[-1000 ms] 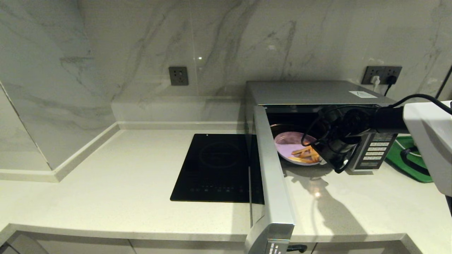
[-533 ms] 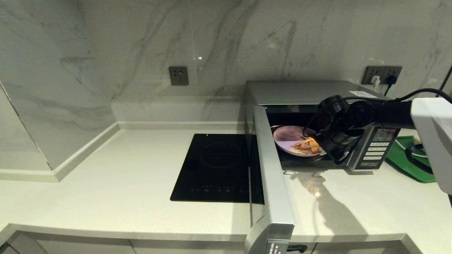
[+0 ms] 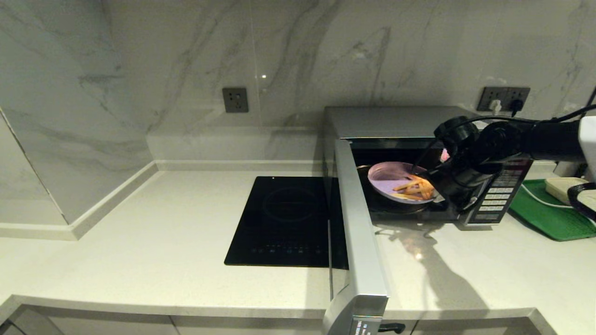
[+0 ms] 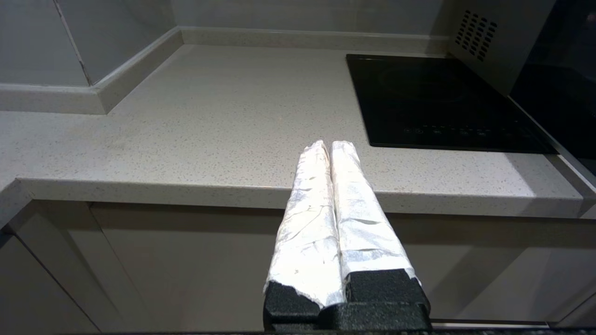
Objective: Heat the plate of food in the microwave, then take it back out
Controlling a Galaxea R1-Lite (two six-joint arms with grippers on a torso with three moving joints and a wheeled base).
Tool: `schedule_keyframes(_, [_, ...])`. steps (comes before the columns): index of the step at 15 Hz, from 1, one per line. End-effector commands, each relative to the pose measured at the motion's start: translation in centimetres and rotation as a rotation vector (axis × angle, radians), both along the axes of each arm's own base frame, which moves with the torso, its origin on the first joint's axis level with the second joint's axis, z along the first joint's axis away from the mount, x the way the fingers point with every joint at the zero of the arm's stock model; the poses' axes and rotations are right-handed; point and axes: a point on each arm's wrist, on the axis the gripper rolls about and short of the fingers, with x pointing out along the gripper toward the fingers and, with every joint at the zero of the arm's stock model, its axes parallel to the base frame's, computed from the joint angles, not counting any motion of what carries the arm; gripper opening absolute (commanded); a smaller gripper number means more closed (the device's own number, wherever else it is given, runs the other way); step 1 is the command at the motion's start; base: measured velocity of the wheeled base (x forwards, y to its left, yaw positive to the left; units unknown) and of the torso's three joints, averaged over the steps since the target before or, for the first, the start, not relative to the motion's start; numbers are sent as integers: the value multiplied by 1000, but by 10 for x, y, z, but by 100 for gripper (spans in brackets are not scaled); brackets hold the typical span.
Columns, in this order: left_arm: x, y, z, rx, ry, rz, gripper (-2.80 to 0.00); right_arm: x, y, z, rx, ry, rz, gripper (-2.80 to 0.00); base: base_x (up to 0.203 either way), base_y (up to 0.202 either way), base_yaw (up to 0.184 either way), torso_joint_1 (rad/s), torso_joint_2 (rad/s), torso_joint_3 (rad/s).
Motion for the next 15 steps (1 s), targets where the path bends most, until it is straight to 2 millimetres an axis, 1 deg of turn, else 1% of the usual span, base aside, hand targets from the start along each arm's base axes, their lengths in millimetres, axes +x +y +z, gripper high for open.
schedule_keyframes(1, [0, 0, 0, -1, -2, 1, -280, -39, -7, 24, 4, 2, -11, -280, 0, 0, 0, 0, 0, 0])
schedule_keyframes(3, [0, 0, 0, -1, -2, 1, -280, -70, -15, 30, 4, 16, -25, -280, 0, 0, 0, 0, 0, 0])
schedule_keyframes(6, [0, 0, 0, -1, -2, 1, -280, -125, -31, 36, 4, 13, -59, -280, 0, 0, 0, 0, 0, 0])
schedule_keyframes(8, [0, 0, 0, -1, -2, 1, -280, -167, -48, 37, 5, 2, -105, -280, 0, 0, 0, 0, 0, 0])
schedule_keyframes(10, [0, 0, 0, -1, -2, 1, -280, -211, -74, 36, 5, -12, -169, -280, 0, 0, 0, 0, 0, 0])
schedule_keyframes(12, [0, 0, 0, -1, -1, 1, -280, -249, -104, 22, 6, 10, -259, -280, 0, 0, 0, 0, 0, 0])
schedule_keyframes(13, [0, 0, 0, -1, -2, 1, -280, -264, -115, 15, 9, 15, -294, -280, 0, 0, 0, 0, 0, 0])
schedule_keyframes(15, [0, 0, 0, -1, -2, 1, -280, -289, -140, 6, 7, 14, -369, -280, 0, 0, 0, 0, 0, 0])
